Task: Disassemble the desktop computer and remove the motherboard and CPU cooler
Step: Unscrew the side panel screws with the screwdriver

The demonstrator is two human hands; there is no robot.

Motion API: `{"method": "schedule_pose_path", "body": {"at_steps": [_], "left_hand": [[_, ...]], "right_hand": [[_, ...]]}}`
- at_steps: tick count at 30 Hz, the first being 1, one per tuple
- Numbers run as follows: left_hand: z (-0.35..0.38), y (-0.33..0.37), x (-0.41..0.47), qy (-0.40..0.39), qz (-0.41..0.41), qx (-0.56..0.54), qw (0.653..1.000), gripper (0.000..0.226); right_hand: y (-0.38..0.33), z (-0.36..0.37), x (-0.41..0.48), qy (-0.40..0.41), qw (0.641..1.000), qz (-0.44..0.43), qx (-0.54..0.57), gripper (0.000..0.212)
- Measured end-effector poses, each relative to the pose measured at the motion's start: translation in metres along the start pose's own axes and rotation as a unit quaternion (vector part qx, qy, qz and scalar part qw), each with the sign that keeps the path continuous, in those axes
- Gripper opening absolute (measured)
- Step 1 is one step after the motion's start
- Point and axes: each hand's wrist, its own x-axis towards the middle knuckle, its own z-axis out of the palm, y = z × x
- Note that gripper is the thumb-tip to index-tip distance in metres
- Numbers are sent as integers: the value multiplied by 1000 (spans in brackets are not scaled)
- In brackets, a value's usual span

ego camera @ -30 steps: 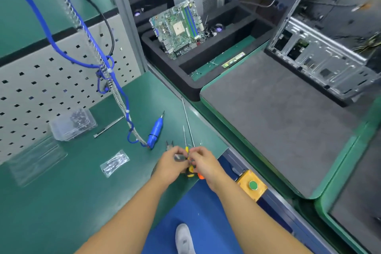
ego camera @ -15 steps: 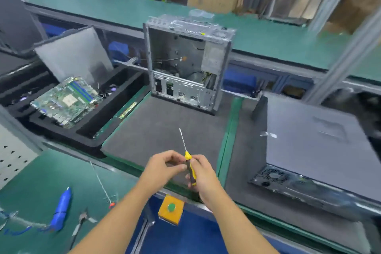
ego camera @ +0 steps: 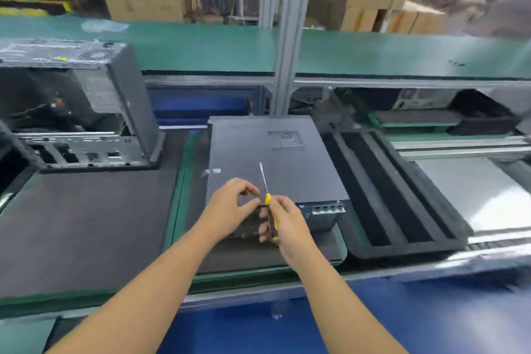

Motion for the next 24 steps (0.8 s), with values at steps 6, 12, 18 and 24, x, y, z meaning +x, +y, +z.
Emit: {"method": "schedule_pose_path", "body": {"at_steps": [6, 12, 18, 24], "left_hand": [[83, 38, 46, -99, 82, 159, 979, 45], [152, 59, 73, -159, 130, 187, 961, 53], [186, 61, 75, -69, 81, 41, 993, 29], [196, 66, 75, 1, 37, -10, 999, 22]], "right_hand": [[1, -98, -11, 81, 996, 38, -24, 14], [8, -172, -25, 127, 987, 57, -74, 24], [14, -194, -28, 127, 986, 62, -87, 26], [13, -187, -21, 124, 986, 69, -89, 27]]}}
